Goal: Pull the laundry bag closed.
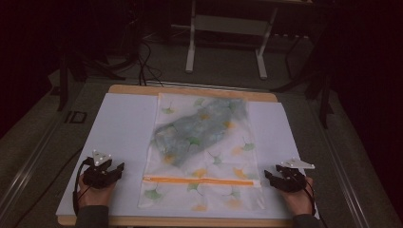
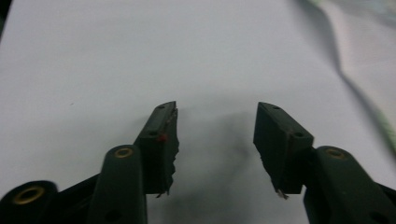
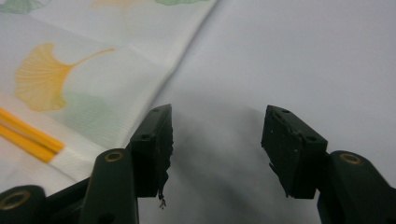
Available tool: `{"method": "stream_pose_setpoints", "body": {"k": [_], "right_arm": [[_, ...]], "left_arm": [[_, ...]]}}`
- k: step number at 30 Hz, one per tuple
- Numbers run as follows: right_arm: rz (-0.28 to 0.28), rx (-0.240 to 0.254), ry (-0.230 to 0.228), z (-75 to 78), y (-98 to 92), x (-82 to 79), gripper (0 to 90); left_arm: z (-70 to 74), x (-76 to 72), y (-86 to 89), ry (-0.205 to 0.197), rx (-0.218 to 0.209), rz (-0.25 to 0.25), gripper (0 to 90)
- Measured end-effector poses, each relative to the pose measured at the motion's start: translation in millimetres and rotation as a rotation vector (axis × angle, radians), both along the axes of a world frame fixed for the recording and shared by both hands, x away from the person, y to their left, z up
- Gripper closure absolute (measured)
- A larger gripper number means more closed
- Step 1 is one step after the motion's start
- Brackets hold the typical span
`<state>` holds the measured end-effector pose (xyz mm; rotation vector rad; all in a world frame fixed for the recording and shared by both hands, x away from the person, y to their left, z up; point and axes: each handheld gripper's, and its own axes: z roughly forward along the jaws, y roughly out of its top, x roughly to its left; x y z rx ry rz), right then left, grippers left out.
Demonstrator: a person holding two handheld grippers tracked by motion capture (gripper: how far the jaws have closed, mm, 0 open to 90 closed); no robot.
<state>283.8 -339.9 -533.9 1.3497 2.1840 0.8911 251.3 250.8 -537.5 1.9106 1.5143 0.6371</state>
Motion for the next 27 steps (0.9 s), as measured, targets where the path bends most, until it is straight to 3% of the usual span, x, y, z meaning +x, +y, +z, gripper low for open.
{"method": "stream_pose_setpoints", "body": {"k": [5, 7, 9, 16, 27], "right_arm": [[0.022, -0.015, -0.005, 1.2, 4.1, -2.2, 45.8], [0.029, -0.015, -0.004, 1.5, 3.9, -2.3, 45.8], [0.044, -0.016, 0.001, 1.7, 3.9, -2.7, 45.7], [0.082, -0.031, -0.001, 4.6, 7.2, -5.1, 47.0], [0.134, -0.042, -0.028, 13.9, 18.1, -10.0, 52.2]], "left_arm": [[0.4, -2.9, 2.7, -0.007, -0.039, -0.031, 51.0], [1.1, -2.5, 3.3, 0.004, -0.088, -0.051, 49.3], [1.7, -2.5, 2.1, 0.013, -0.095, -0.073, 48.0], [4.5, -3.1, -3.5, 0.023, -0.071, -0.124, 49.7], [7.4, -8.7, 0.4, 0.012, -0.084, -0.128, 51.9]]}}
